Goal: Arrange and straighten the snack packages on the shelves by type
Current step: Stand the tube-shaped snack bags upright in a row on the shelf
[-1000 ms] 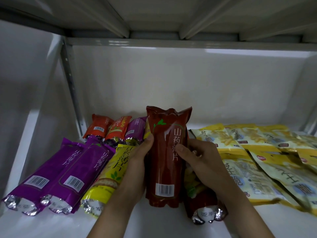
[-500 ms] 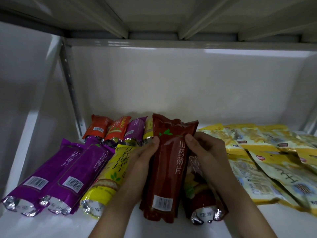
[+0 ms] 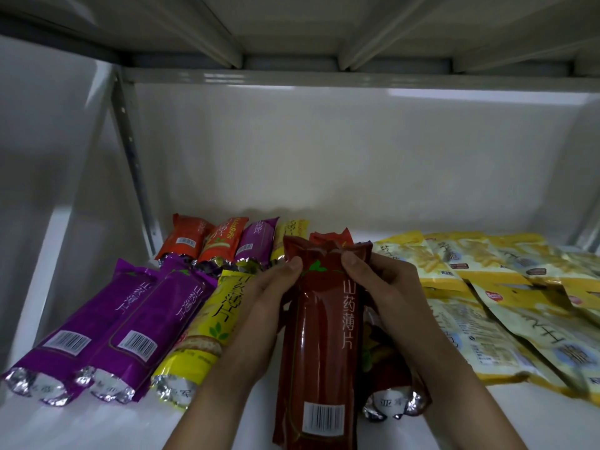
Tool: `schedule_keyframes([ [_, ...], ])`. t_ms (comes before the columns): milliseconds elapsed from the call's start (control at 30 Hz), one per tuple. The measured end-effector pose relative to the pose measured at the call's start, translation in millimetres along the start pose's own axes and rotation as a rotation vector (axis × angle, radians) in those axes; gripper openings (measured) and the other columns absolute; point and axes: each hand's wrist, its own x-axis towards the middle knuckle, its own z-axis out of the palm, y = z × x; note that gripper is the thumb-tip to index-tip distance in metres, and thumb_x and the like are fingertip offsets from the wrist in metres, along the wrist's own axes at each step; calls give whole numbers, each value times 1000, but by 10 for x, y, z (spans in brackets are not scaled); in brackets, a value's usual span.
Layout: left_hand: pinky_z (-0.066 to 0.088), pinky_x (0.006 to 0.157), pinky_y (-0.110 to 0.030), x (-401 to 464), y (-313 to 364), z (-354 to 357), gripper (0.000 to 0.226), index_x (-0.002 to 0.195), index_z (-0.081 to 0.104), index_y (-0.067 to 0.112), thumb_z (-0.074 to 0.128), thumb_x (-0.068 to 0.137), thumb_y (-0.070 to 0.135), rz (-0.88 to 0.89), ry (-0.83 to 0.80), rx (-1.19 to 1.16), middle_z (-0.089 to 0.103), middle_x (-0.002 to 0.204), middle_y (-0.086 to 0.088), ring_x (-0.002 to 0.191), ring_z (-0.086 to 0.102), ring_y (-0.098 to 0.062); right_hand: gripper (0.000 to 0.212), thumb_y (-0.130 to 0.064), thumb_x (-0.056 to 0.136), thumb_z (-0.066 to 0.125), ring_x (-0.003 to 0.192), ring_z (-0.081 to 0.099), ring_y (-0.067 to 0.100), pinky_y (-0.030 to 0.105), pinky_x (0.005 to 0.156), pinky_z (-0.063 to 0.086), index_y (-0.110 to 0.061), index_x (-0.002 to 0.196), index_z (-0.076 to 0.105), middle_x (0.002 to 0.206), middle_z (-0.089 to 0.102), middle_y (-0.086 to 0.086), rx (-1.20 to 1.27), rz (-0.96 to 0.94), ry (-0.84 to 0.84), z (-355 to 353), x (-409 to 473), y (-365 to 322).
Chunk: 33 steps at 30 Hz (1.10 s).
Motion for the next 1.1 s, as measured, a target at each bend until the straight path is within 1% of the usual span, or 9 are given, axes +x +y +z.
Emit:
schedule_keyframes([
  [167,48,110,-61,13,-1,21,36,112,81,19,65,95,47,-54,3,1,77,117,-14,112,73,-36,45,-58,77,79,85,77,38,67,85,58,-16,90,83,87,79,15,-74,22,-47,24,5,13],
  [267,51,107,-60,21,12,17,27,104,83,16,64,97,34,-60,59,5,79,111,-15,107,75,-35,52,-66,86,72,90,78,31,61,93,58,-16,94,82,92,80,11,-75,41,-85,15,-13,-1],
  [367,51,108,-59,29,23,20,26,103,84,18,63,99,34,-63,89,12,79,110,-13,106,75,-34,44,-53,98,61,97,77,26,48,100,56,-13,102,81,100,81,8,-94,65,-160,-18,-31,-45],
  [533,48,112,-56,41,-2,30,47,114,81,22,62,90,58,-116,12,-19,77,120,-12,116,73,-32,32,-38,93,67,102,77,25,46,97,57,-17,115,78,110,80,6,-39,138,-221,-70,-44,-88],
  [700,55,104,-53,25,-44,14,62,127,70,35,71,80,75,-56,5,100,74,125,0,115,73,-22,40,-48,79,77,95,78,27,58,97,58,-18,106,81,101,81,6,26,89,26,-29,9,-30],
  [867,61,81,-27,26,-125,21,90,146,43,50,86,67,49,71,-101,301,66,120,8,106,70,-5,50,-66,77,73,95,77,19,55,92,61,-23,101,79,97,80,-3,-21,13,265,-68,82,59],
  [967,62,83,-32,29,-171,31,73,141,54,41,84,74,34,102,-90,251,74,115,7,106,73,-14,52,-67,91,55,96,77,25,54,94,59,-22,103,79,99,80,2,11,39,216,-29,98,69],
  [1033,62,80,-34,24,-136,38,44,121,67,26,79,79,30,81,-64,86,78,109,-4,99,76,-24,52,-65,95,49,87,76,26,48,86,57,-25,101,81,94,80,3,74,85,180,2,101,57],
  [1100,62,70,-32,0,-72,50,21,99,75,20,79,81,31,3,-64,-129,77,98,-10,83,76,-23,44,-61,101,51,95,76,19,48,96,55,-30,106,81,101,81,-2,17,97,108,14,107,88],
])
